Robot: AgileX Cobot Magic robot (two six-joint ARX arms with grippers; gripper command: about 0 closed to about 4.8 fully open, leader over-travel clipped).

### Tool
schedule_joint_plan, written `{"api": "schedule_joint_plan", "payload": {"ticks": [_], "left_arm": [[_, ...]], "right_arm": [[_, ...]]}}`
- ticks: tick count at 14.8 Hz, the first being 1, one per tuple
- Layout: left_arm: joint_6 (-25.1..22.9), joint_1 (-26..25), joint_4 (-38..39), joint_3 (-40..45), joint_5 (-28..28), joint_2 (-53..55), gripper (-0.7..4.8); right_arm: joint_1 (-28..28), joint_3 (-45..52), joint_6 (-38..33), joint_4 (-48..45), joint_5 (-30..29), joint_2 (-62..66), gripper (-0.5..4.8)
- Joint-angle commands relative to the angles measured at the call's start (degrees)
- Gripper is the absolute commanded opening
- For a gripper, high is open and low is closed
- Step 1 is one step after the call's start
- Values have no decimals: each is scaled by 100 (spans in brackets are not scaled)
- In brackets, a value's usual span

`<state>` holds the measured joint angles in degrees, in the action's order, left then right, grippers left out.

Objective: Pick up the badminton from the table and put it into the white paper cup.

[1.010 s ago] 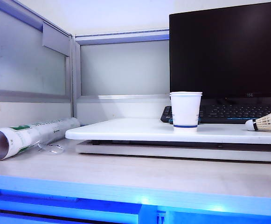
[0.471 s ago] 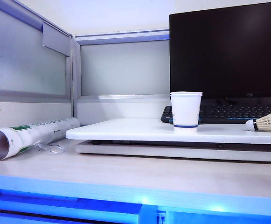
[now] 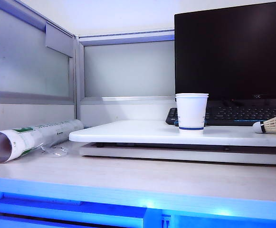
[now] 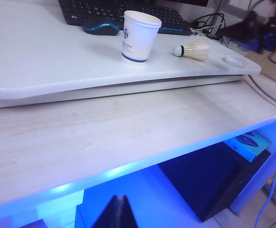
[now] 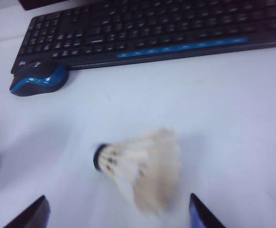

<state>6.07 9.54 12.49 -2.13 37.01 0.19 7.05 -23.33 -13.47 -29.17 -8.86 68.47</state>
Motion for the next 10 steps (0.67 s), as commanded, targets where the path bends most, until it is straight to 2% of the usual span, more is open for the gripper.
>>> {"api": "schedule_joint_plan", "payload": {"ticks": [1,10], "left_arm": [[-2,-7,118,7,50,2,-5],[-4,-4,118,7,7,2,-5]], "right_arm": [[4,-358,-4,-157,-133,573,378],[2,-817,-70,-492,-136,1860,376]]}}
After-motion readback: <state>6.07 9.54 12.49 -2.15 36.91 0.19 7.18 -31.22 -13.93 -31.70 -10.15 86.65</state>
